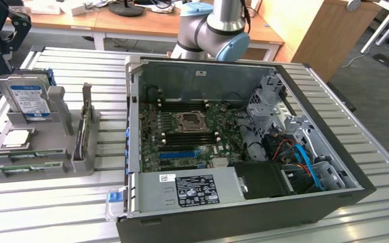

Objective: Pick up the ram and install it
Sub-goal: 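Pick up the ram and move it above insertion slot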

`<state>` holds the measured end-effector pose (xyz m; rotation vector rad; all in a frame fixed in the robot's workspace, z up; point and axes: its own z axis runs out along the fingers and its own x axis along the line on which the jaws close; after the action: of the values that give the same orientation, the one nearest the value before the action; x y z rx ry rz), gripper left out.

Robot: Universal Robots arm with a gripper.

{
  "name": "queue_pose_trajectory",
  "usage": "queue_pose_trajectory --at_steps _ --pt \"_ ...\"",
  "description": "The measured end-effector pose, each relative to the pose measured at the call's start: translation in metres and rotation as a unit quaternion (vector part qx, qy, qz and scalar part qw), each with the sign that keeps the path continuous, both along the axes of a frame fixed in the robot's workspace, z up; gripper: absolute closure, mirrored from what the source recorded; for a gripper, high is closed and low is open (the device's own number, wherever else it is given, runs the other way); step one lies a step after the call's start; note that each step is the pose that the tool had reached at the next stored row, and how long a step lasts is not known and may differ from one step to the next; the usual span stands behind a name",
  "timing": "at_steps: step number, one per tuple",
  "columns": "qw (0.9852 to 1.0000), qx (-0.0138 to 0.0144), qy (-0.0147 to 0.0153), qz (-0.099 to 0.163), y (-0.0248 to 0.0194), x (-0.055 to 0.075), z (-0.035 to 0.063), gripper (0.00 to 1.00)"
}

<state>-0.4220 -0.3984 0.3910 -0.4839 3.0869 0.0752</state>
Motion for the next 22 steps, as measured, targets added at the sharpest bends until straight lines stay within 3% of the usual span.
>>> queue_pose_trajectory --at_steps 6,11,17,22 --pt "0.9985 0.0000 0.0000 0.054 0.0000 0.0000 -0.0001 0.89" --pt "0.9950 0.0000 0.0000 0.100 0.0000 0.0000 -0.0002 0.89" --pt "0.9881 0.0000 0.0000 0.154 0.0000 0.0000 -0.0004 0.89" --pt "0.9801 0.0000 0.0000 0.198 0.0000 0.0000 -0.0005 0.89"
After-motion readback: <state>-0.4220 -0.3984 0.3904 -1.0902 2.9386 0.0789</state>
